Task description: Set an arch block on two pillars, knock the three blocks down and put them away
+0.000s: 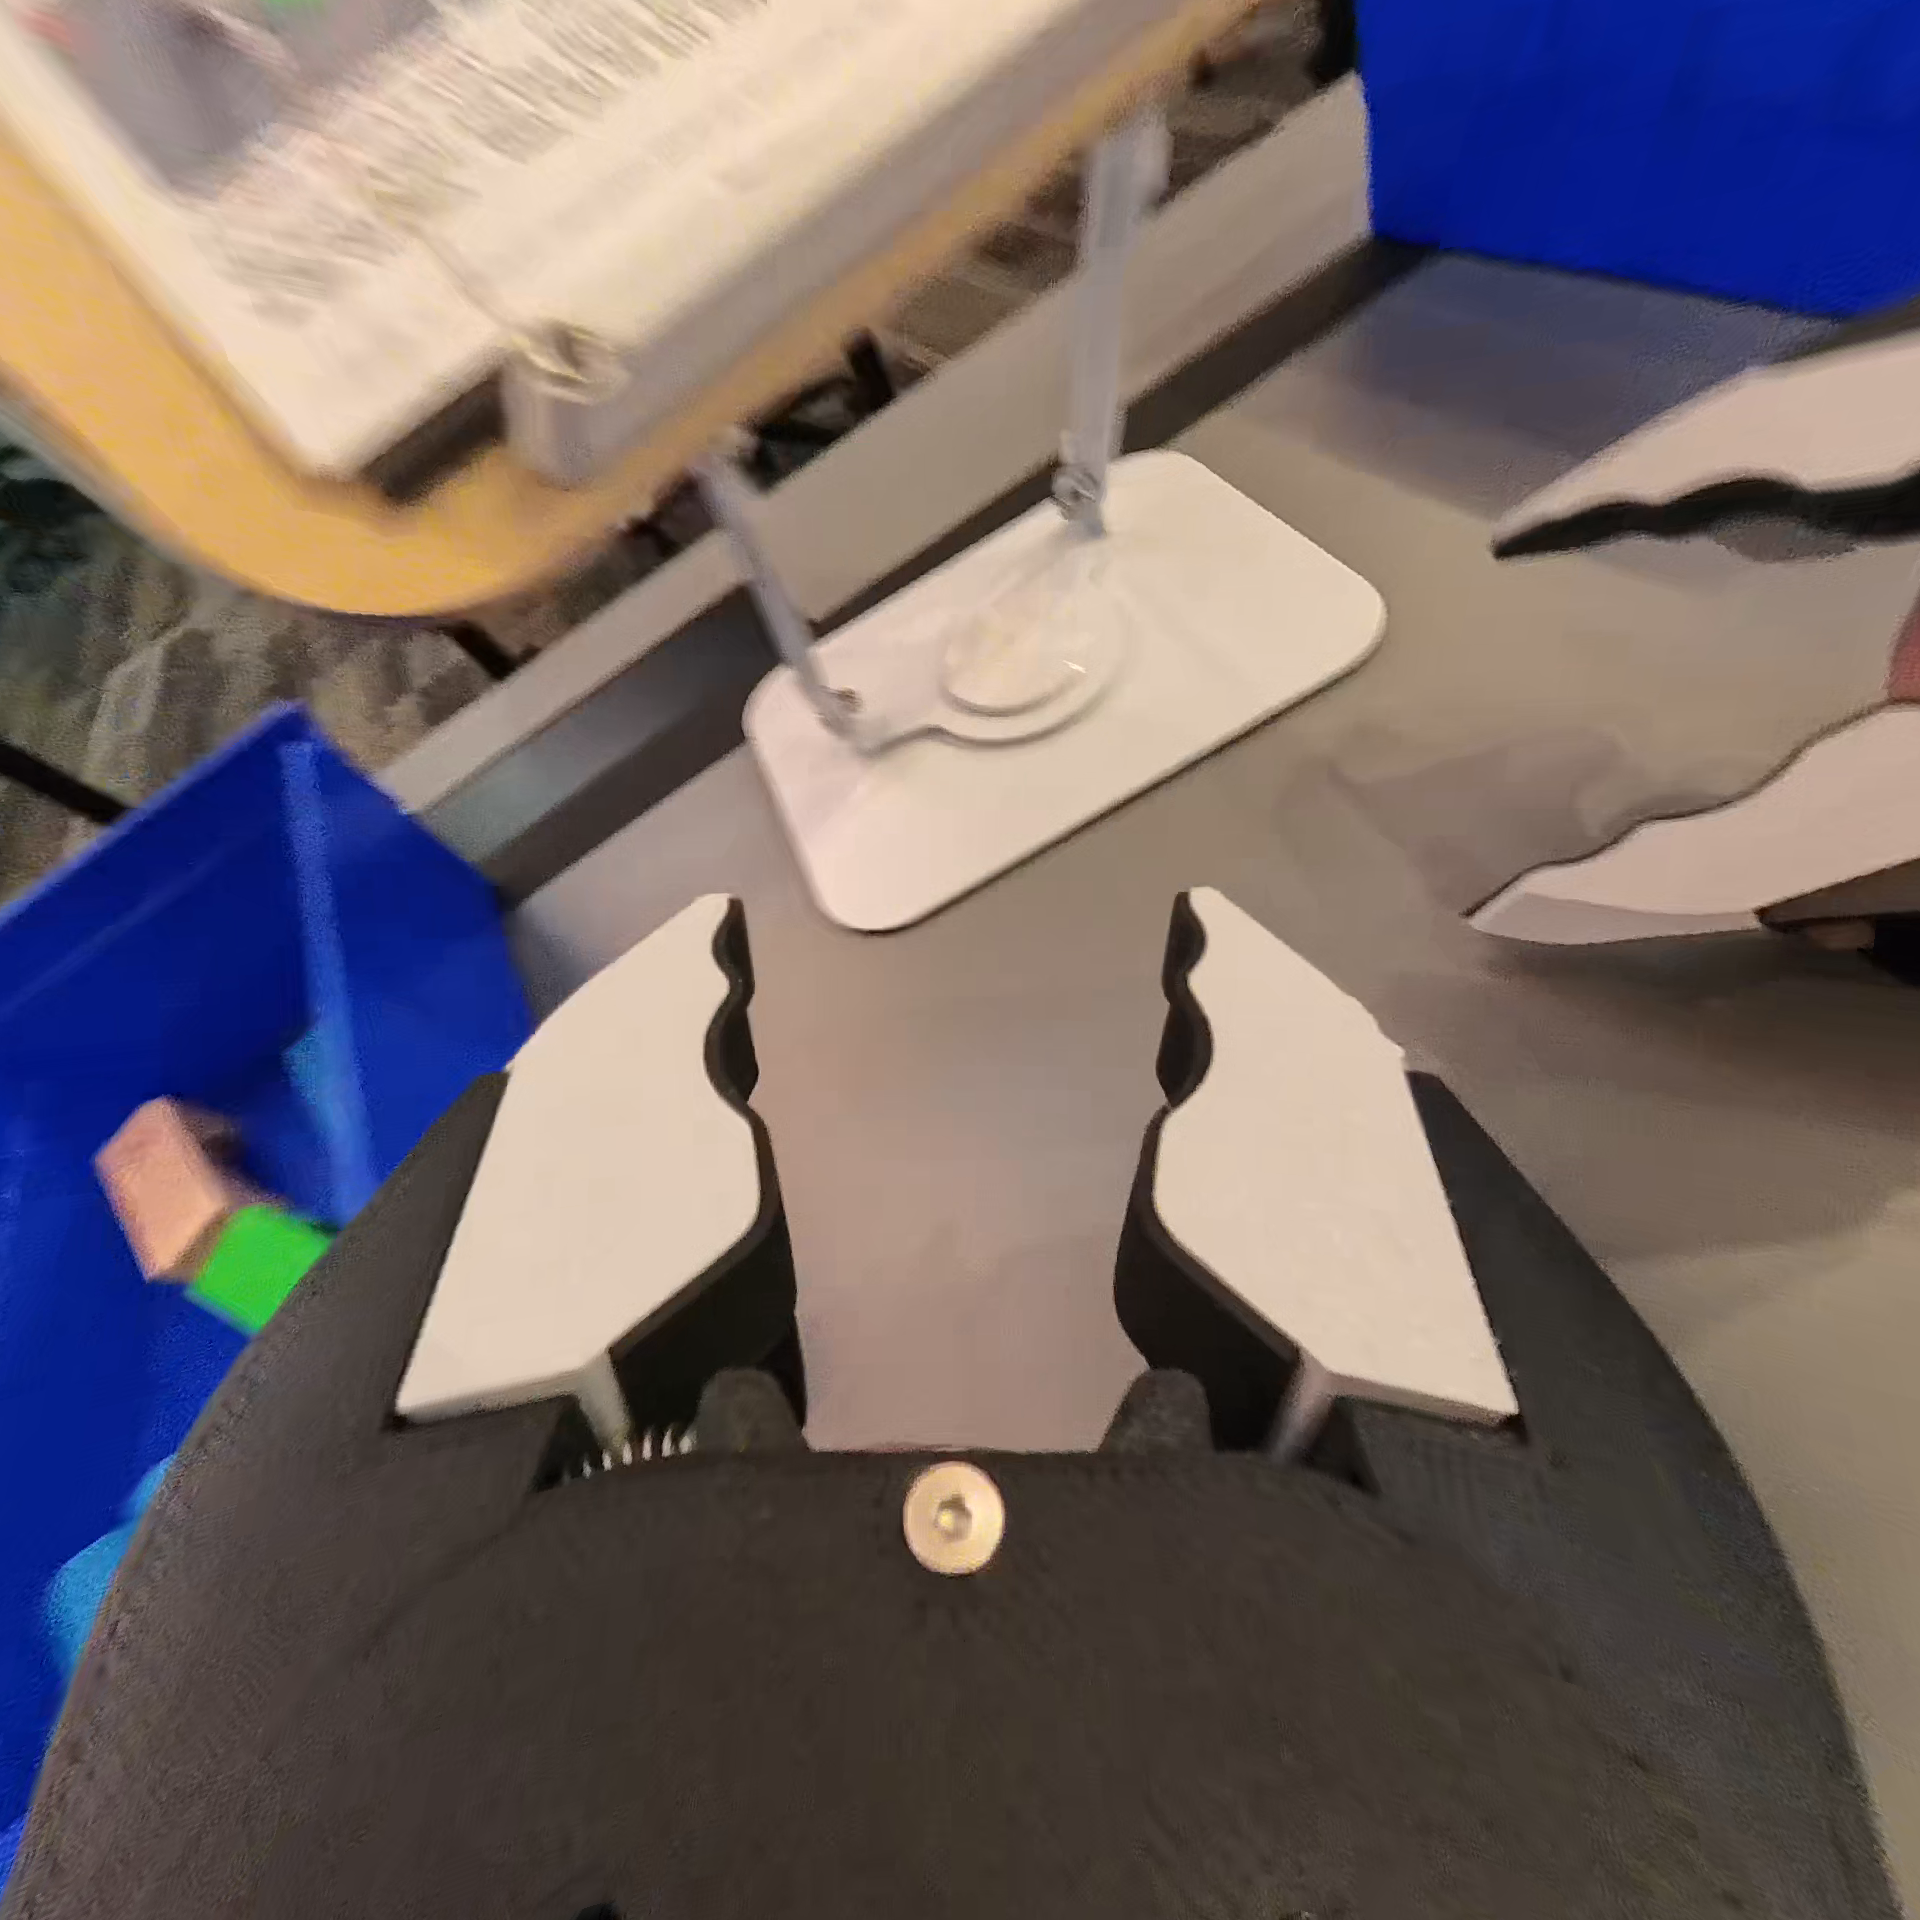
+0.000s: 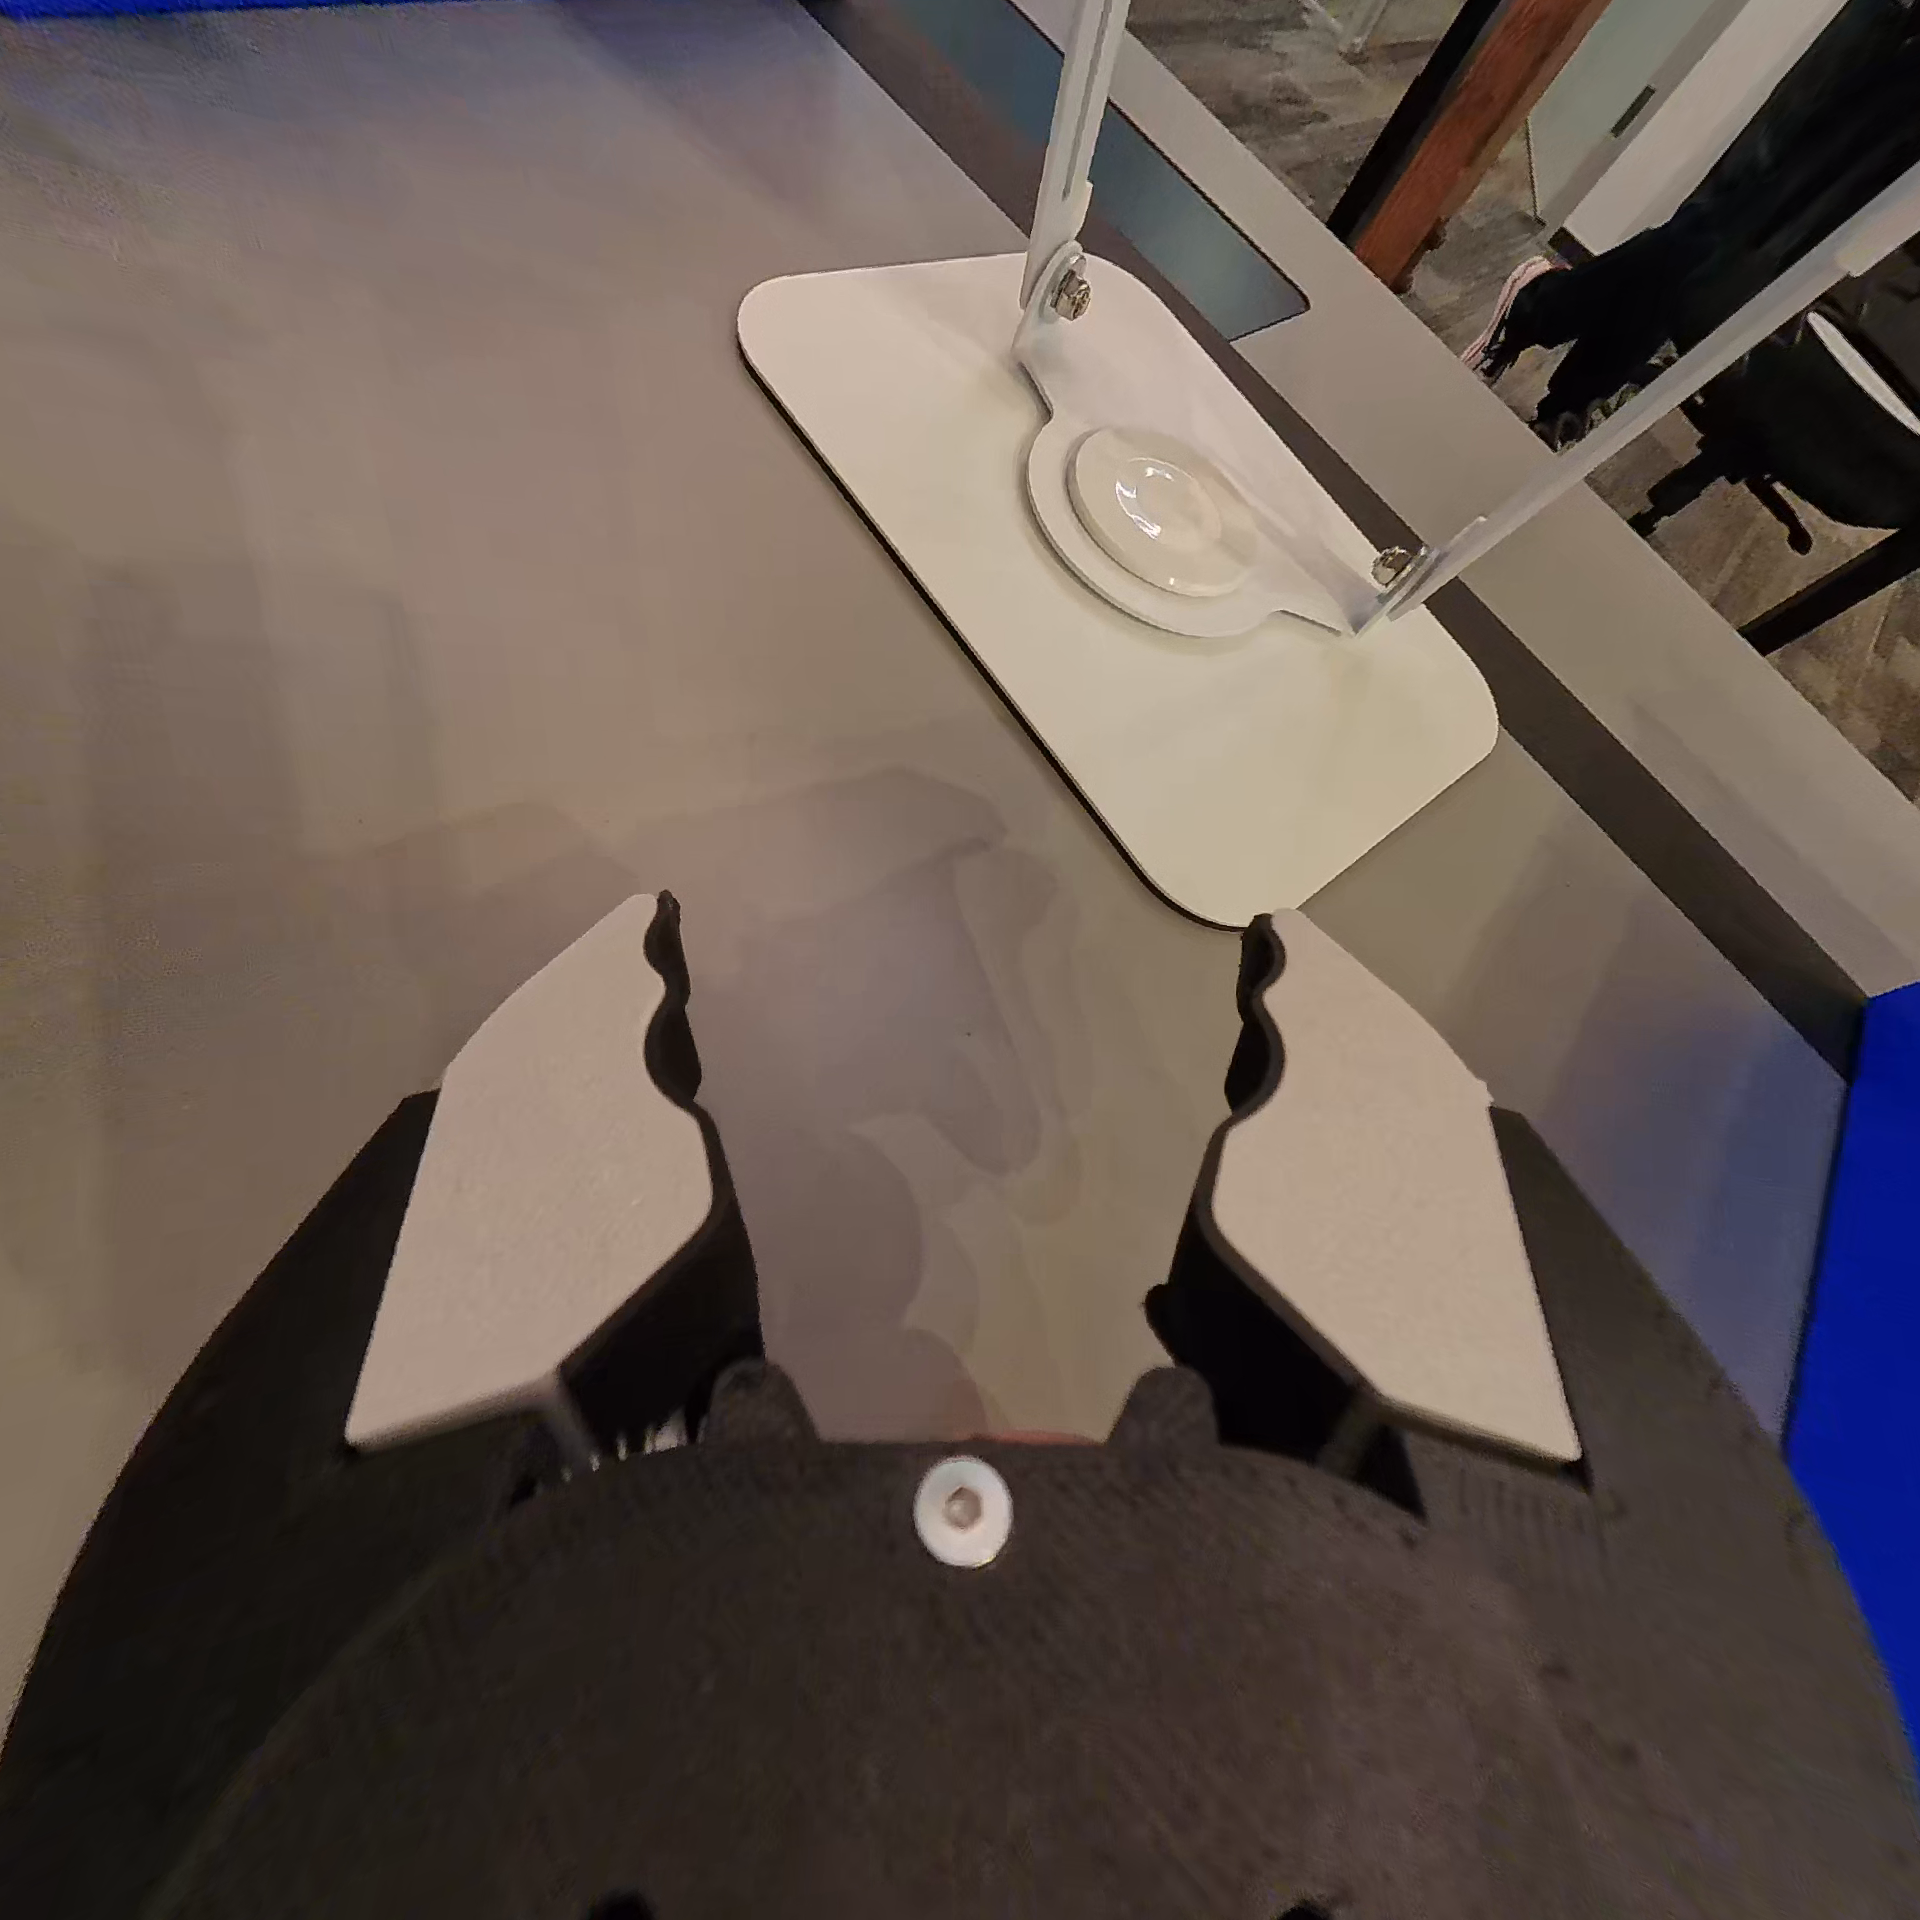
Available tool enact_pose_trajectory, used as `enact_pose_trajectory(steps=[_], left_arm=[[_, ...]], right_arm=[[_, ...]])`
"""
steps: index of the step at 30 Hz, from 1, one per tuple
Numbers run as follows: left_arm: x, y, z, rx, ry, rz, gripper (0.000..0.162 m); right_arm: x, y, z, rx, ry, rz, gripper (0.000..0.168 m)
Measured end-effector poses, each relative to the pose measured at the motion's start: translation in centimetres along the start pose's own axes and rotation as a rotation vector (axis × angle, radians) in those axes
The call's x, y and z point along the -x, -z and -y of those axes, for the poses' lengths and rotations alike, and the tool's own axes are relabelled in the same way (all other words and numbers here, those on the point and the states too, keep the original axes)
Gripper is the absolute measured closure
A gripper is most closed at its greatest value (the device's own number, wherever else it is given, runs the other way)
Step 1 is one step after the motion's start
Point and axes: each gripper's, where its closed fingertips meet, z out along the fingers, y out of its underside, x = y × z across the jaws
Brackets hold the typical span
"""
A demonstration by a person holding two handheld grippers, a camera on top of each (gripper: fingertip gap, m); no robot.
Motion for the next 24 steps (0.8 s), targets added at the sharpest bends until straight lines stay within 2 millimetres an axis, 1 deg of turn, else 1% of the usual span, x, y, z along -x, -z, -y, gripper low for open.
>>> enact_pose_trajectory(steps=[2,3,4,6,7,8,9,10,12,13,14,15,16,18,21,23,24], left_arm=[[3.6,2.8,1.3,-0.063,0.035,0.074,0.095],[5.7,4.2,1.6,-0.082,0.053,0.119,0.097],[8.1,5.5,1.5,-0.083,0.071,0.175,0.098],[12.9,7.5,0.3,-0.051,0.103,0.259,0.105],[15.1,8.1,-0.8,-0.008,0.129,0.281,0.107],[17.0,8.4,-1.9,0.041,0.164,0.279,0.106],[18.3,8.4,-3.0,0.086,0.195,0.251,0.104],[19.1,8.0,-4.3,0.145,0.222,0.199,0.108],[20.0,6.6,-7.0,0.278,0.284,0.111,0.106],[20.1,5.6,-8.1,0.328,0.309,0.069,0.109],[19.6,4.6,-9.4,0.399,0.33,0.006,0.107],[18.7,3.8,-10.4,0.476,0.34,-0.059,0.1],[18.1,3.0,-11.1,0.533,0.331,-0.091,0.1],[17.9,1.5,-12.7,0.65,0.284,-0.081,0.103],[17.5,-0.6,-14.8,0.792,0.302,-0.127,0.102],[17.2,-1.2,-16.3,0.895,0.273,-0.149,0.102],[16.7,-1.5,-16.7,0.924,0.268,-0.184,0.108]], right_arm=[[0.1,0.0,0.0,0.0,0.005,0.002,0.068],[0.1,0.0,0.0,-0.002,0.008,0.002,0.068],[0.1,0.1,0.0,-0.003,0.01,0.004,0.068],[0.2,0.0,0.0,0.002,0.017,0.008,0.069],[0.3,0.0,-0.1,0.005,0.022,0.008,0.069],[0.4,0.0,-0.1,0.007,0.027,0.008,0.069],[0.4,-0.1,-0.1,0.009,0.032,0.008,0.07],[0.5,-0.1,-0.1,0.013,0.036,0.008,0.07],[0.5,-0.1,-0.2,0.017,0.041,0.01,0.07],[0.6,-0.1,-0.2,0.017,0.042,0.012,0.07],[0.6,-0.1,-0.2,0.016,0.042,0.013,0.07],[0.6,-0.1,-0.2,0.017,0.041,0.014,0.07],[0.6,-0.1,-0.2,0.017,0.04,0.014,0.07],[0.6,-0.1,-0.2,0.018,0.043,0.014,0.07],[0.6,-0.1,-0.2,0.02,0.046,0.012,0.07],[0.6,-0.1,-0.2,0.018,0.043,0.013,0.07],[0.6,-0.1,-0.2,0.017,0.04,0.015,0.07]])
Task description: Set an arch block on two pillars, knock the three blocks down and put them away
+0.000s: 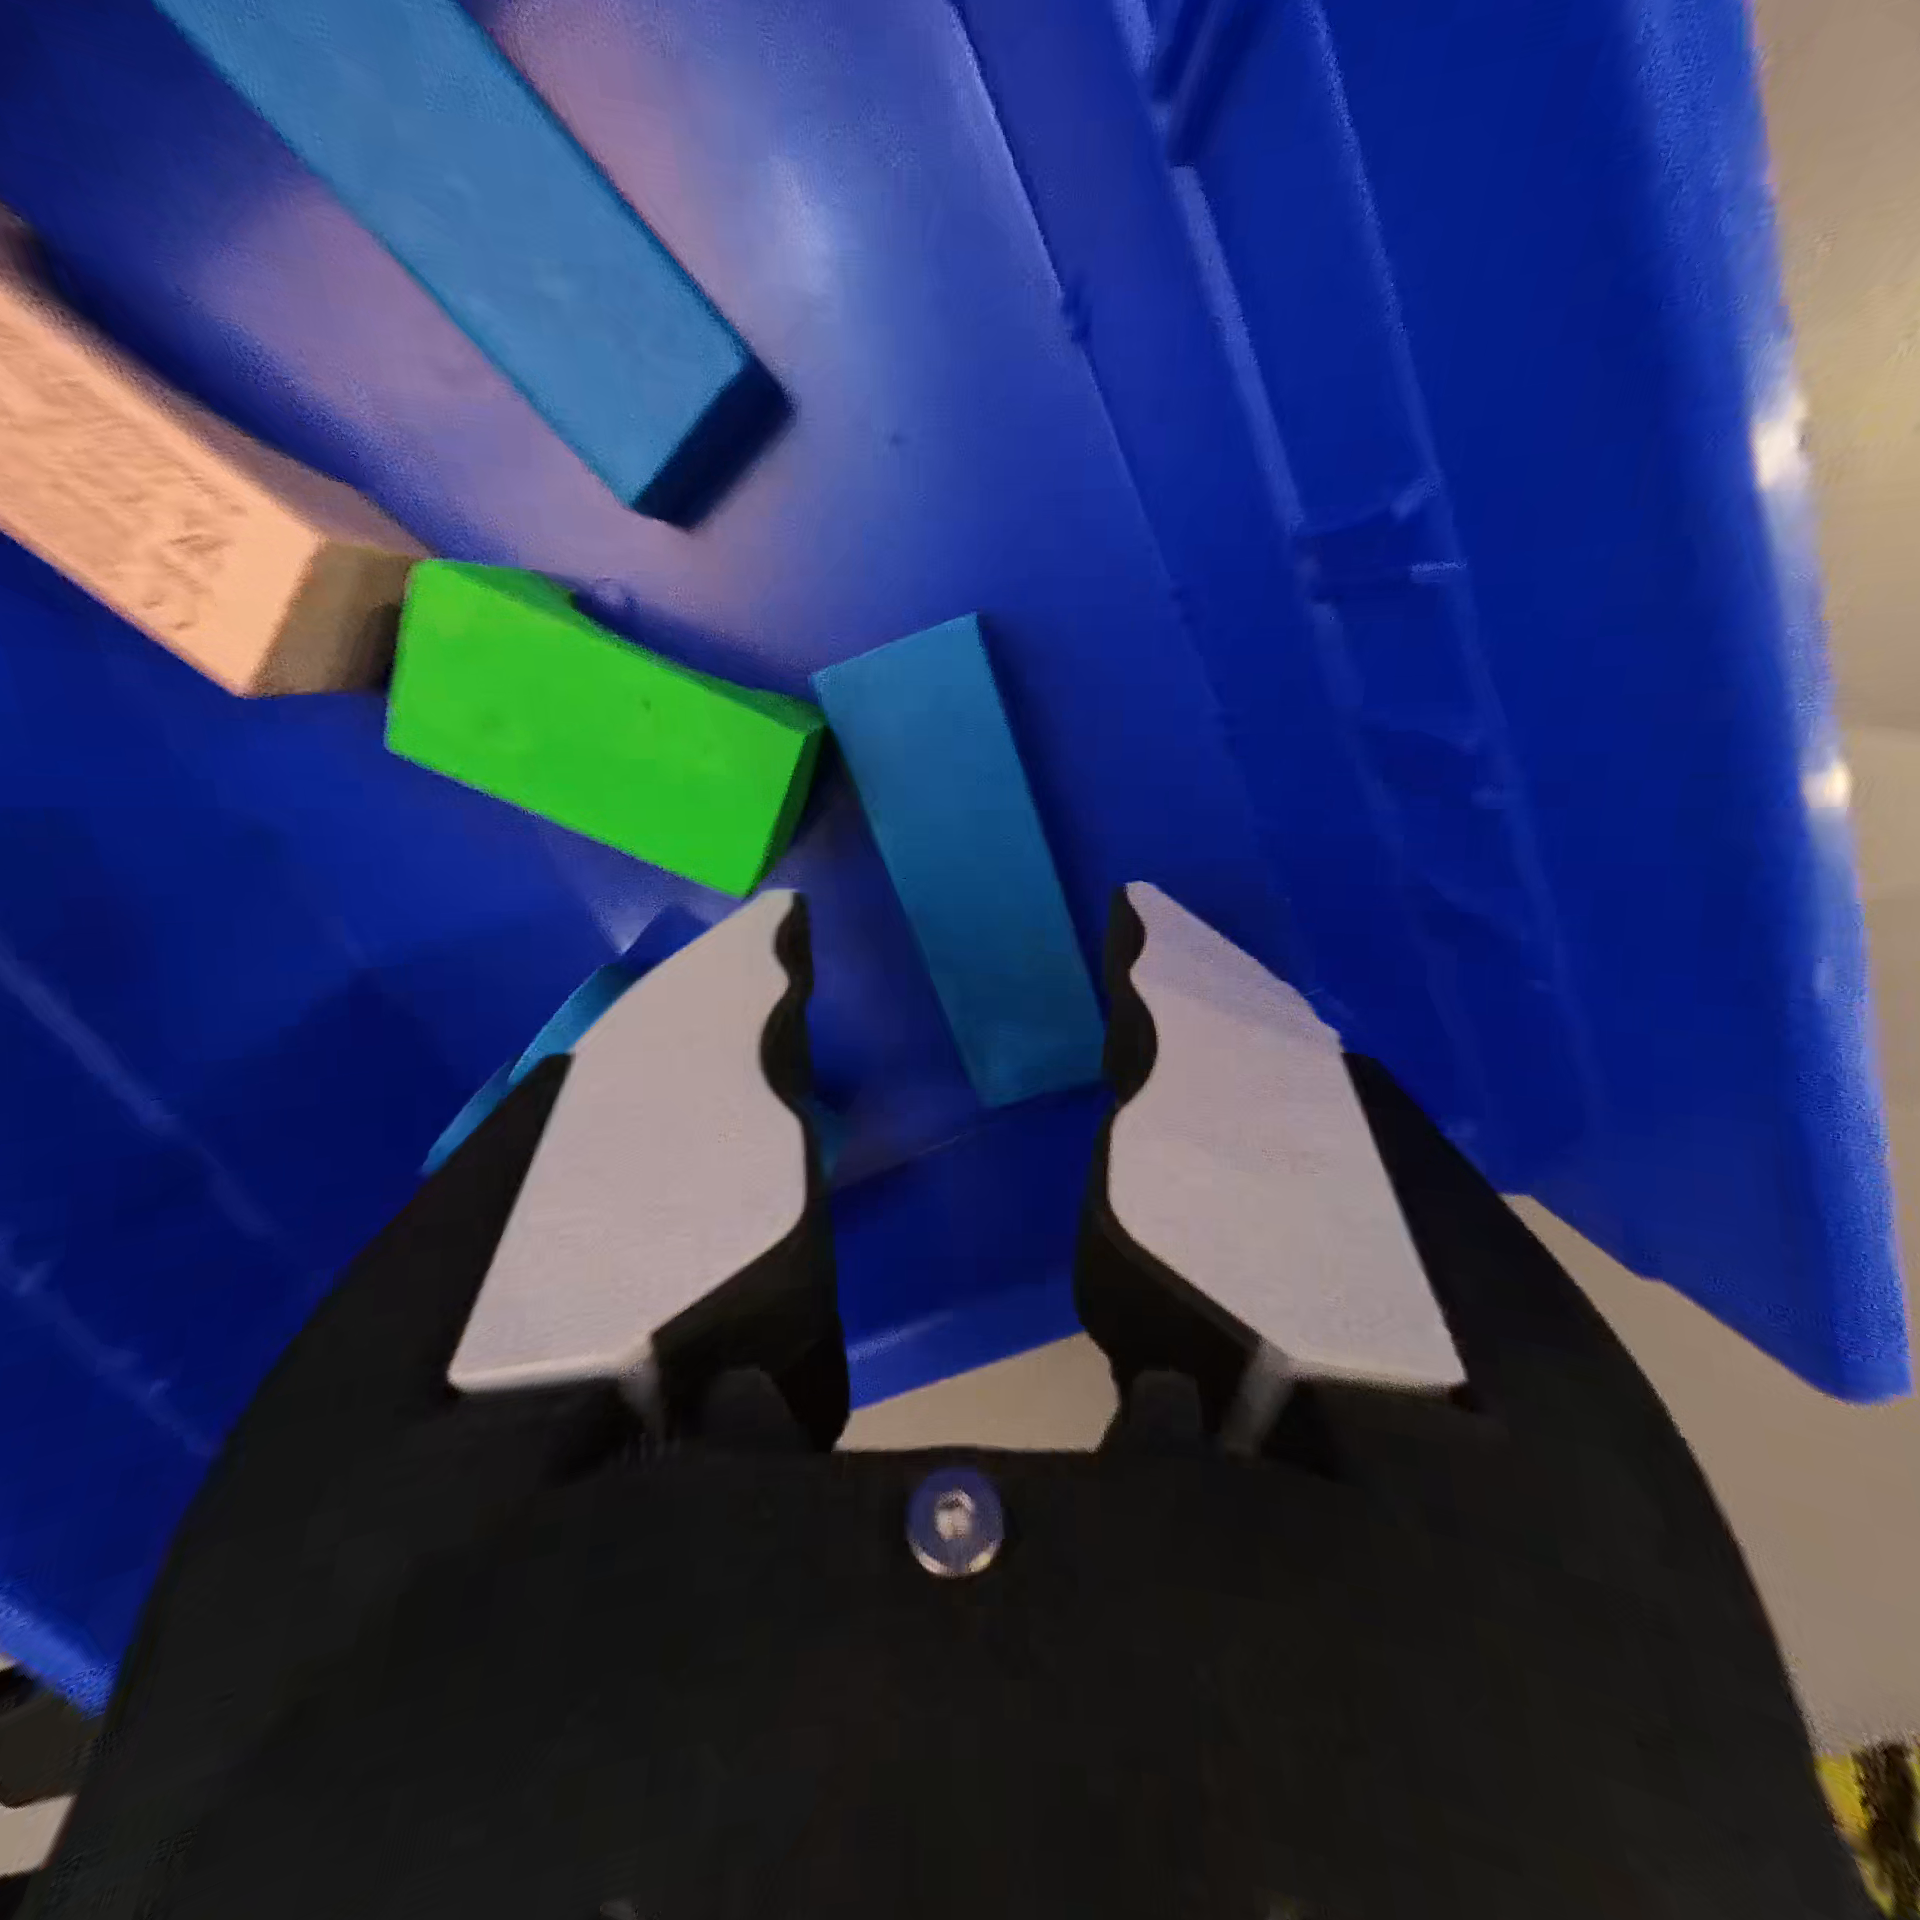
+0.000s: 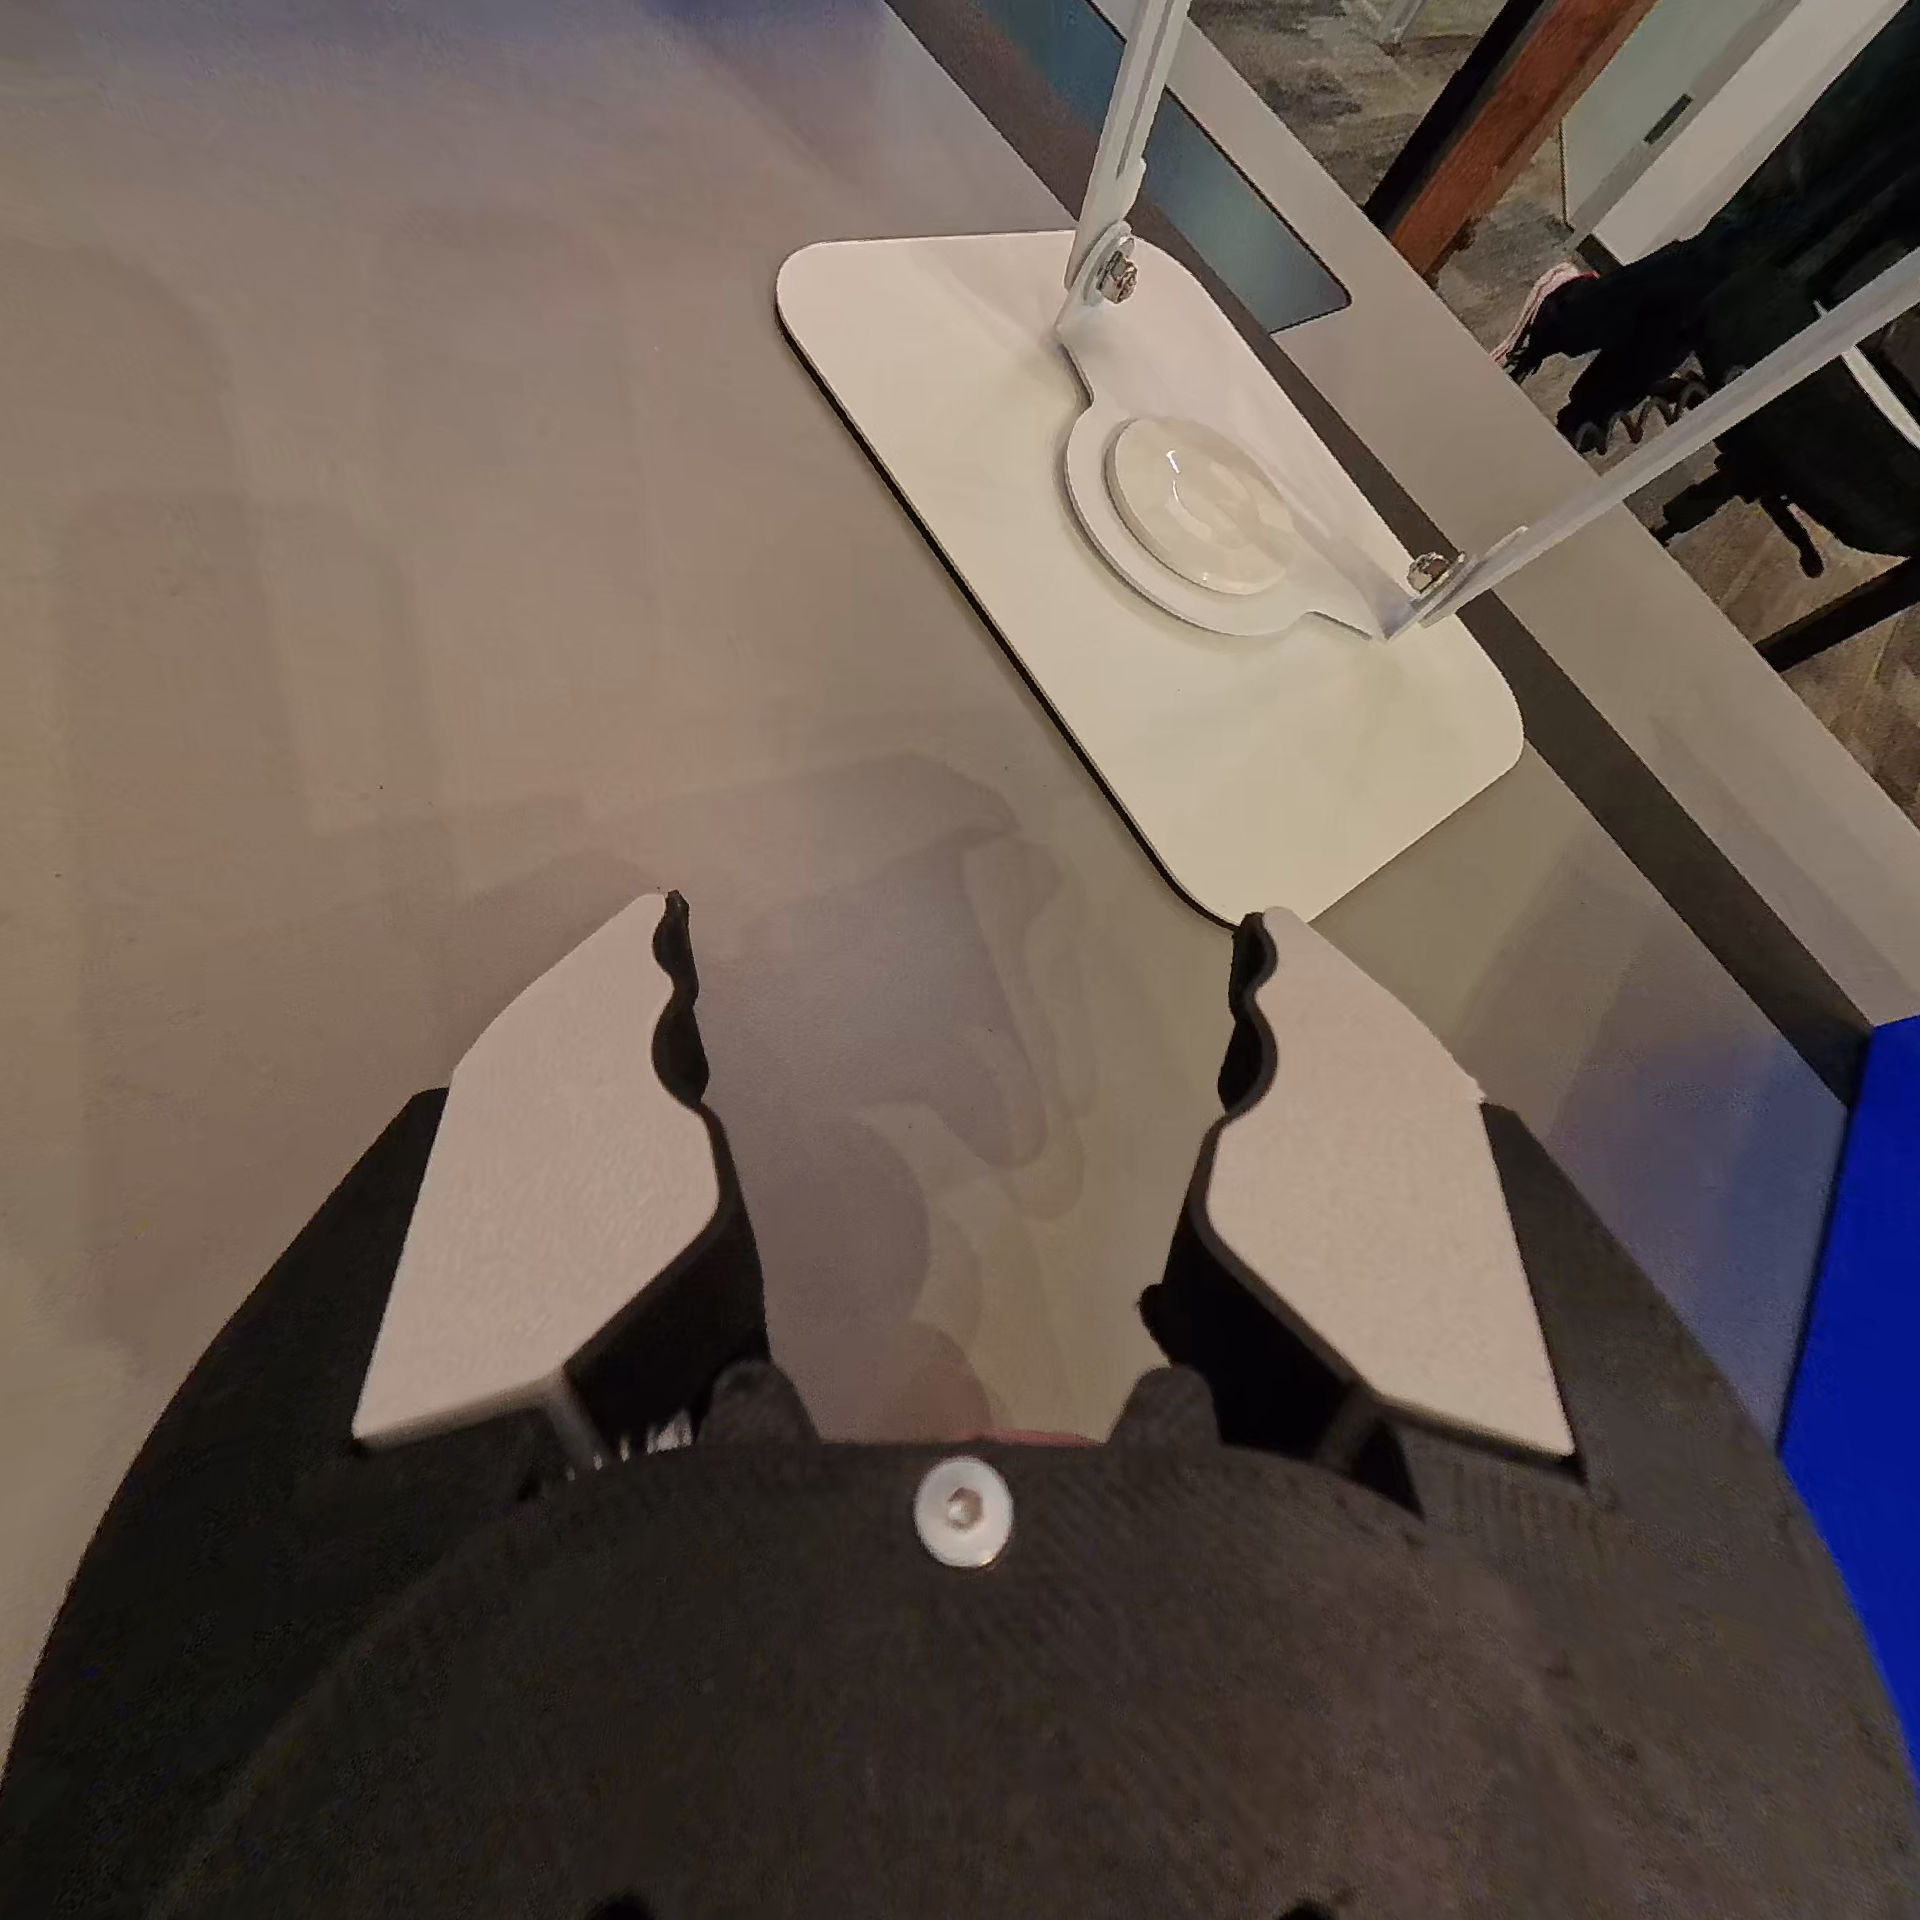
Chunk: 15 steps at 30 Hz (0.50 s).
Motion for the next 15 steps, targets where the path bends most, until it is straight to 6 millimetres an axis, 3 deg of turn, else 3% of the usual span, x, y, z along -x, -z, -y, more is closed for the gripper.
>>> enact_pose_trajectory(steps=[4,6,10,12,15], left_arm=[[0.4,-1.9,-0.4,0.105,-0.002,0.013,0.108],[-0.1,-2.1,0.2,0.081,0.007,-0.036,0.123],[-0.1,-2.0,0.9,0.02,-0.007,-0.044,0.126],[0.3,-1.3,1.6,-0.07,0.001,-0.036,0.126],[0.2,1.6,2.8,-0.272,-0.022,-0.069,0.126]], right_arm=[[0.0,0.0,0.0,0.001,0.0,0.004,0.07],[0.1,0.0,0.0,0.002,0.004,0.005,0.07],[0.0,0.0,0.0,-0.003,-0.002,0.007,0.071],[0.0,0.1,0.1,-0.01,-0.014,0.011,0.07],[-0.2,0.3,0.2,-0.023,-0.035,0.018,0.071]])
